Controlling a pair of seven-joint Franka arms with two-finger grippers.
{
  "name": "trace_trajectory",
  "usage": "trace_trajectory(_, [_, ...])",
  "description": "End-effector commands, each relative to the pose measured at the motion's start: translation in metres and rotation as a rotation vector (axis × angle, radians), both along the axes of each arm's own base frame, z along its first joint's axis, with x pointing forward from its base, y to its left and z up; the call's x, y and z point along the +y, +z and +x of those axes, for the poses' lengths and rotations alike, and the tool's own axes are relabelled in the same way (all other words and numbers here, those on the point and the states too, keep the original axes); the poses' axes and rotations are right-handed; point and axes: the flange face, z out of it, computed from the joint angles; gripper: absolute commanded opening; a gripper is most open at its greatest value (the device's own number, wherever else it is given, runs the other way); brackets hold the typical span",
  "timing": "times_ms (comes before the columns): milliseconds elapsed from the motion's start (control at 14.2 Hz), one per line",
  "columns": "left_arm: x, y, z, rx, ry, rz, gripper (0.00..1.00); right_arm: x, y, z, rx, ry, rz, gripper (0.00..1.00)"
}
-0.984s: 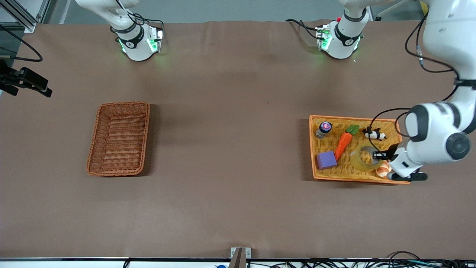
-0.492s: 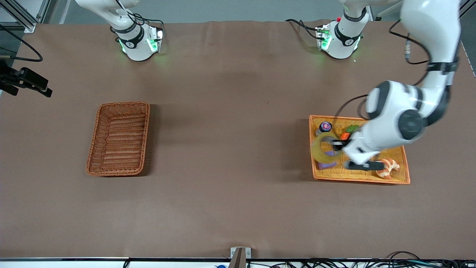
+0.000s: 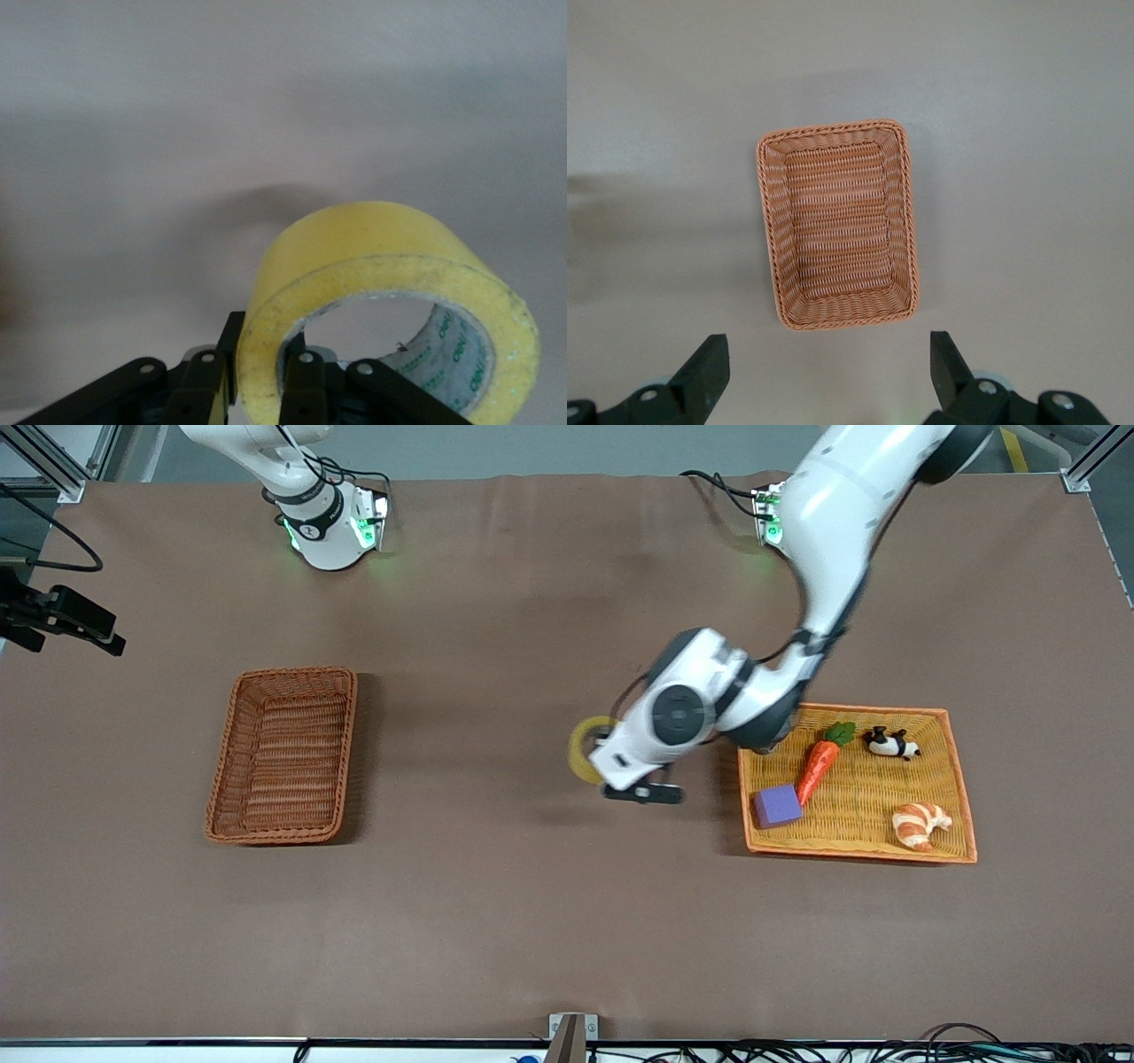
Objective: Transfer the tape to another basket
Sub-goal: 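Lower the tape roll onto the table between baskets, open the left gripper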
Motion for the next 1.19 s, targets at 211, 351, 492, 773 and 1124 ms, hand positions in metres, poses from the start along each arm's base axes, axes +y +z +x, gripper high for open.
trace_trajectory(211, [-0.066, -0.027, -0.001, -0.014, -0.039, -0.058, 0.16, 0.002, 0.001, -0.003, 0.006, -0.011, 0.019, 1.0])
trace_trajectory(351, [-0.076, -0.026, -0.011, -0.014, -0.059, -0.06, 0.22, 0.001, 0.001, -0.003, 0.006, -0.011, 0.019, 1.0])
trace_trajectory(492, [-0.089, -0.03, -0.023, -0.018, -0.084, -0.065, 0.28, 0.002, -0.001, -0.004, 0.015, -0.008, 0.02, 1.0])
trace_trajectory(773, [-0.093, -0.029, -0.028, -0.022, -0.1, -0.067, 0.55, 0.001, -0.002, -0.004, 0.025, -0.005, 0.02, 1.0])
trace_trajectory(1124, [-0.049, 0.03, 0.001, -0.063, -0.06, -0.057, 1.0, 0.009, -0.003, 0.0, 0.012, 0.011, 0.023, 1.0])
